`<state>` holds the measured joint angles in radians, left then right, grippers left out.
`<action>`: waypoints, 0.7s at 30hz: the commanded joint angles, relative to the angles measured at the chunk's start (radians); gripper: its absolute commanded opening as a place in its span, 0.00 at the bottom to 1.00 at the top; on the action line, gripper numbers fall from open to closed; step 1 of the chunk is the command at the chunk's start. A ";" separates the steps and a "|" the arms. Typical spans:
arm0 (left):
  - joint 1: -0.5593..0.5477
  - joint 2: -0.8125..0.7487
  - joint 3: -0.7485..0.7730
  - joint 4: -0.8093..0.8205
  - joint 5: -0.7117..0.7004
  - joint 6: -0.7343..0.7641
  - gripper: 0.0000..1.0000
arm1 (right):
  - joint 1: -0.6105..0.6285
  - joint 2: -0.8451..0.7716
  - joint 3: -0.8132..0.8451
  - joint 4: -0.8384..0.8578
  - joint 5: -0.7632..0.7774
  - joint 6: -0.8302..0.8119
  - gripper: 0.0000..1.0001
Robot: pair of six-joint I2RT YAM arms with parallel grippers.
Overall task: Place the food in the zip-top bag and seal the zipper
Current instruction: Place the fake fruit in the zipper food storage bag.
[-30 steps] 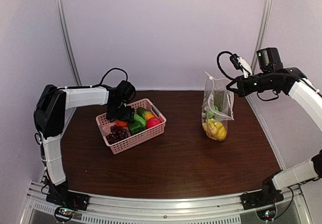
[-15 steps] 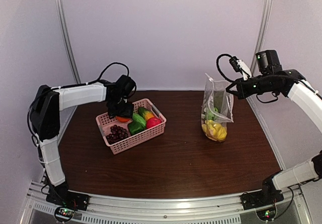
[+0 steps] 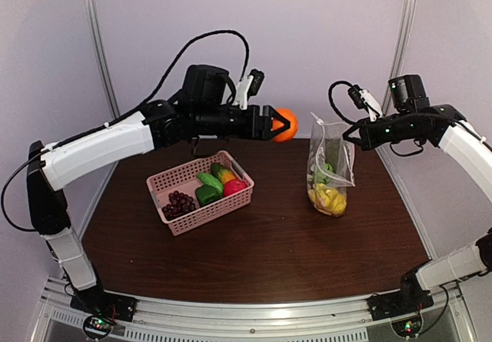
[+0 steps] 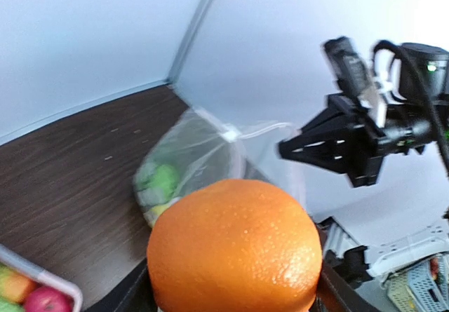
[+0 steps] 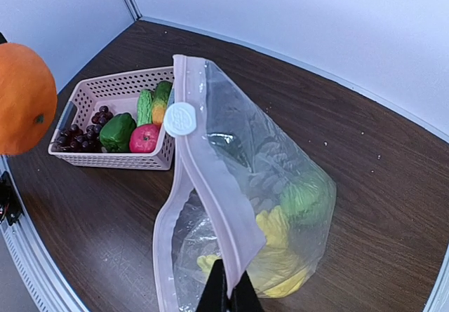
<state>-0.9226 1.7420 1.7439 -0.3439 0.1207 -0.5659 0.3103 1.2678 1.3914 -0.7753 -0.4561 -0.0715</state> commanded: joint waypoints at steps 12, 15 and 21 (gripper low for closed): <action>-0.110 0.490 0.422 0.164 0.227 -0.098 0.48 | 0.009 0.000 0.064 -0.005 -0.082 0.045 0.00; -0.110 0.537 0.499 0.022 0.082 -0.115 0.50 | 0.008 0.001 0.087 -0.023 -0.101 0.048 0.00; -0.106 0.563 0.522 -0.017 -0.022 -0.127 0.71 | 0.006 0.004 0.123 -0.049 -0.133 0.060 0.00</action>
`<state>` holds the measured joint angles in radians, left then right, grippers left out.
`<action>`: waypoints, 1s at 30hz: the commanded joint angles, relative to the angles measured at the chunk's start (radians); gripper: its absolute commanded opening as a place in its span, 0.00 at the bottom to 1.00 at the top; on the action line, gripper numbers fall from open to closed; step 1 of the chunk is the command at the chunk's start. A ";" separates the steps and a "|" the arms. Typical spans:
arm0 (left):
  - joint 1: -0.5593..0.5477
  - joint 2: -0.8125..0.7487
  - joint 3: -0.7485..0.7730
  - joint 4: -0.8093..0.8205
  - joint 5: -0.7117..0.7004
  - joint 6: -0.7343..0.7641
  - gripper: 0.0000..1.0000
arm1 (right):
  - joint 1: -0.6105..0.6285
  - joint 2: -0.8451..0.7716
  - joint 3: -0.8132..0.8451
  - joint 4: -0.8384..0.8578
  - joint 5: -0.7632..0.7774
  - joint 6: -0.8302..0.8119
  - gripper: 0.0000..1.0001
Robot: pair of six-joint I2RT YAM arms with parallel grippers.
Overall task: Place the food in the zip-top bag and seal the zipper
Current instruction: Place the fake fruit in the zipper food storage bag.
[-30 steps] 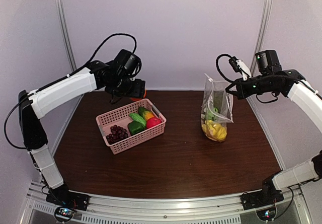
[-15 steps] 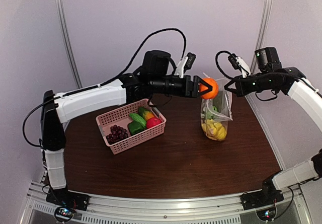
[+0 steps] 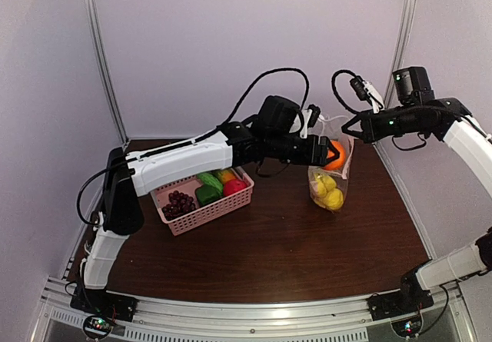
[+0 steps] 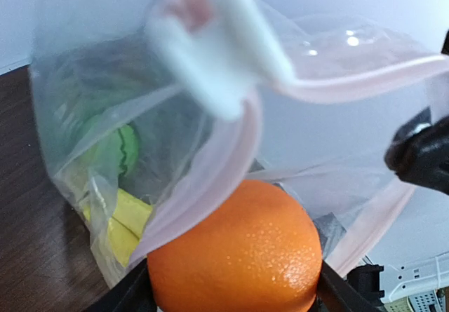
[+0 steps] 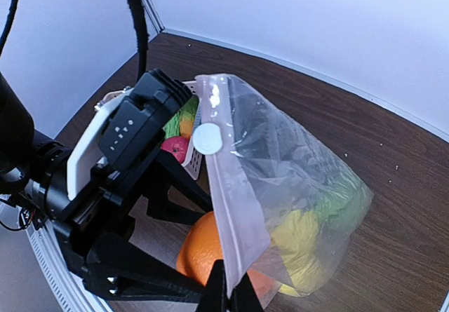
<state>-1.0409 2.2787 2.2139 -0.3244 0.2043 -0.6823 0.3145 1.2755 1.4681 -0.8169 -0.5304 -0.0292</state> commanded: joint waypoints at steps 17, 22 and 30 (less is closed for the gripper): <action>0.010 -0.146 -0.025 0.118 0.072 0.111 0.98 | -0.030 0.064 0.064 0.018 -0.102 0.068 0.00; 0.009 -0.211 -0.133 0.180 0.018 0.123 0.98 | -0.050 0.085 0.071 0.028 -0.161 0.096 0.00; 0.008 -0.464 -0.544 0.267 -0.213 0.066 0.87 | -0.059 0.060 0.047 0.039 -0.174 0.101 0.00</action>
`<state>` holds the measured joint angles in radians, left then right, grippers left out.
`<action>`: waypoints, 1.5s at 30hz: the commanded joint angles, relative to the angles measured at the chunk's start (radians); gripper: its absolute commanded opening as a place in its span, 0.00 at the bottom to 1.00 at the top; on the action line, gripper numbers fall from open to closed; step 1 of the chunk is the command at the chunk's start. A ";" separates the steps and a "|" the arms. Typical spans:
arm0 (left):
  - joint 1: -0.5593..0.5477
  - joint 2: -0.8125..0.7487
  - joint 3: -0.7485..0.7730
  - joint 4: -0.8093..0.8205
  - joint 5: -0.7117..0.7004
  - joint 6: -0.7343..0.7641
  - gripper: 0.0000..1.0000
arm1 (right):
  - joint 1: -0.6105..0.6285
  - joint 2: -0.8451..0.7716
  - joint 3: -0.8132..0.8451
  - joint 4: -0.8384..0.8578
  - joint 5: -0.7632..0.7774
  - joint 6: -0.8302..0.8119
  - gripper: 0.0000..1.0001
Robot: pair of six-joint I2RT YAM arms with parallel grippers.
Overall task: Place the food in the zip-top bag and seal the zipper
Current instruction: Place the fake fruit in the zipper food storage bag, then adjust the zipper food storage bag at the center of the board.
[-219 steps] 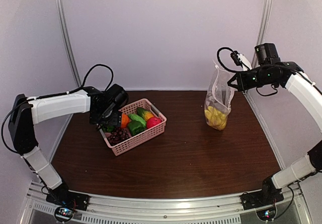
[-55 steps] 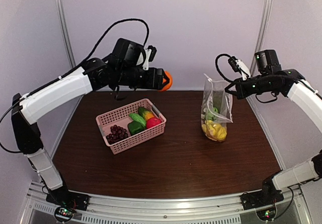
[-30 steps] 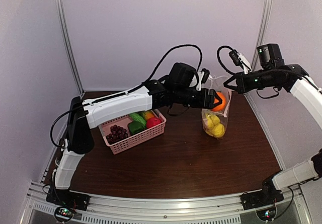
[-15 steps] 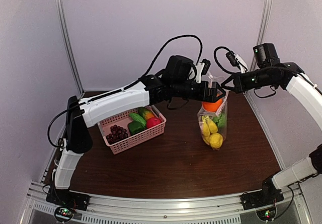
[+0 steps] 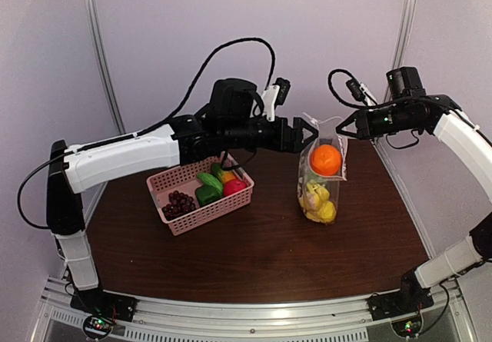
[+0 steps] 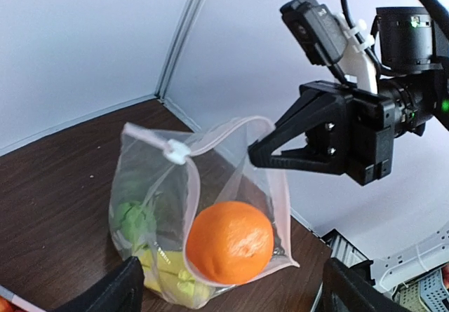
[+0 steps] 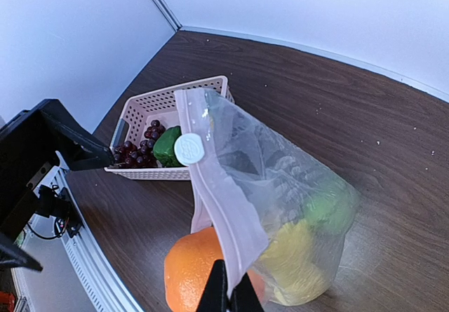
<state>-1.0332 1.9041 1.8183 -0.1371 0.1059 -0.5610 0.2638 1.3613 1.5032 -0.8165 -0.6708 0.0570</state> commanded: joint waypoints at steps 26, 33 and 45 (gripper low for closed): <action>0.034 0.245 0.069 0.129 0.052 -0.135 0.44 | -0.014 -0.049 -0.020 0.059 -0.071 0.035 0.00; 0.039 0.281 0.138 0.131 0.098 -0.133 0.10 | -0.033 -0.041 -0.011 0.062 -0.052 0.043 0.00; 0.009 0.015 0.060 -0.084 0.098 -0.168 0.00 | -0.051 0.003 0.012 0.013 0.390 0.000 0.00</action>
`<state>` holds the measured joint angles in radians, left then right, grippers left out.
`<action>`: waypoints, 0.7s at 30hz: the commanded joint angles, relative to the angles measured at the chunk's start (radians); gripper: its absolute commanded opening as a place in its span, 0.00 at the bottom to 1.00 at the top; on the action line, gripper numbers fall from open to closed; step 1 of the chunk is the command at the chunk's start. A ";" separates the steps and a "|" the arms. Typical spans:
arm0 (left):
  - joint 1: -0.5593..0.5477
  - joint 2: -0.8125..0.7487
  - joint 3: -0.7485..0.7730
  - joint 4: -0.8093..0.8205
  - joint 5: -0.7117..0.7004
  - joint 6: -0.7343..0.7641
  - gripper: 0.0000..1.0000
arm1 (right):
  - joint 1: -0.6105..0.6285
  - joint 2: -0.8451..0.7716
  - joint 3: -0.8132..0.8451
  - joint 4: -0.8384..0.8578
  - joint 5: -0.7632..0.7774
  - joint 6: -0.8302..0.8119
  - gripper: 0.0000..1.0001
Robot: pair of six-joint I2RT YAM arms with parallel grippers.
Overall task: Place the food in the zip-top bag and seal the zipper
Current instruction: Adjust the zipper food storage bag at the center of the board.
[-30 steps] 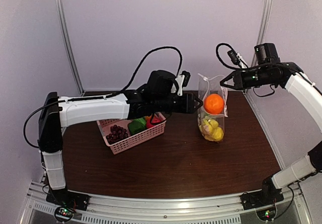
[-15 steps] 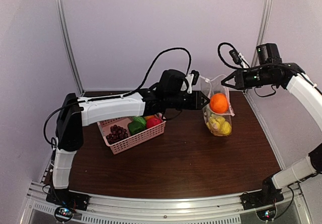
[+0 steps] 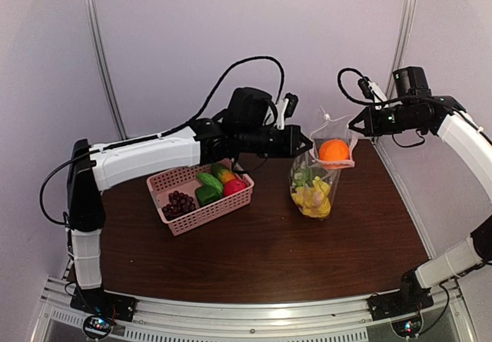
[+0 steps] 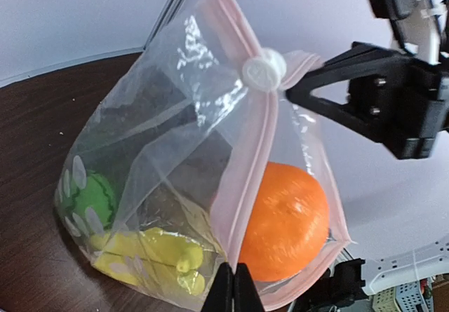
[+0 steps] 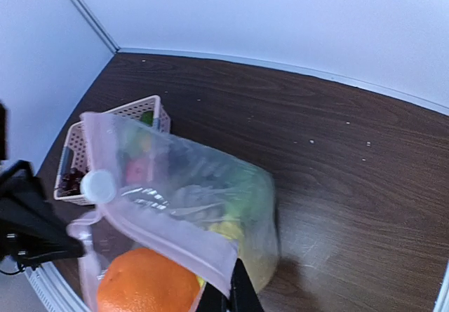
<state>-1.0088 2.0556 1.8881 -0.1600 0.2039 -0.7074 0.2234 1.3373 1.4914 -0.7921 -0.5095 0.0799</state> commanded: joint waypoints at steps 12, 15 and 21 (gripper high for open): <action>0.020 -0.142 0.012 -0.165 -0.043 0.116 0.57 | -0.010 0.010 0.116 -0.037 0.254 -0.059 0.00; 0.065 -0.196 -0.068 -0.331 -0.264 0.160 0.68 | -0.011 -0.005 0.095 -0.033 0.236 -0.063 0.00; 0.198 -0.286 -0.342 -0.502 -0.485 0.137 0.80 | -0.011 -0.010 -0.003 0.000 0.181 -0.066 0.00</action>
<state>-0.9009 1.8202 1.6779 -0.4976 -0.0837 -0.5827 0.2173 1.3434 1.5448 -0.8181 -0.3069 0.0242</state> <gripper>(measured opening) 0.792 0.002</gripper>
